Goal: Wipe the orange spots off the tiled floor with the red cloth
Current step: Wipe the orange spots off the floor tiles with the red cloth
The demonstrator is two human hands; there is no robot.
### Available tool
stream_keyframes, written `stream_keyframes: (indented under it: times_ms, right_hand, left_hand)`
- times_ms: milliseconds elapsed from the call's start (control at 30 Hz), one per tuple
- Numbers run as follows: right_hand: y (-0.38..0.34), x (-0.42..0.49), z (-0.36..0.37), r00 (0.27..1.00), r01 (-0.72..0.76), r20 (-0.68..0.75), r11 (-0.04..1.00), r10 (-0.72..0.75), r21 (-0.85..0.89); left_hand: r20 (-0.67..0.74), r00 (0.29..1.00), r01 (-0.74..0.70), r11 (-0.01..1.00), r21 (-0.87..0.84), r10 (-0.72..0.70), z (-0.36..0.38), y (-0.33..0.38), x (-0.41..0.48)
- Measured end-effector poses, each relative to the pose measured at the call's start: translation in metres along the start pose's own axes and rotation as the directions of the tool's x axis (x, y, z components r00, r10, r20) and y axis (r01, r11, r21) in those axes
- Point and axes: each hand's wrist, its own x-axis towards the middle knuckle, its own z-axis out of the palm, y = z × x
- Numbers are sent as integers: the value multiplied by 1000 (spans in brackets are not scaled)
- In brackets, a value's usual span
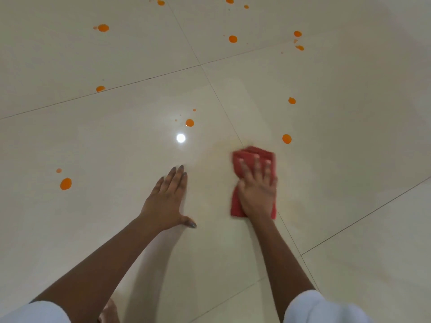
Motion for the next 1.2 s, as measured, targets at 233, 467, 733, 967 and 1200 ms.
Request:
stream_keyframes:
  times_ms: [233, 467, 733, 967, 1200]
  right_hand:
    - [-64, -99, 11, 984, 177, 0, 984, -177, 33]
    - [-28, 30, -1, 987, 159, 26, 987, -158, -39]
    - [-122, -80, 17, 951, 304, 54, 953, -304, 15]
    - [-103, -18, 17, 951, 308, 9, 949, -308, -65]
    - [-196, -117, 30, 726, 680, 110, 733, -678, 27]
  left_hand:
    - [-11, 1000, 19, 999, -45, -20, 15, -7, -27]
    - [6, 997, 75, 995, -64, -74, 14, -32, -45]
    - [-32, 989, 141, 983, -119, -146, 27, -56, -87]
    - [-58, 956, 275, 949, -156, -287, 33, -83, -122]
    - [15, 830, 541, 798, -265, -558, 31, -105, -158]
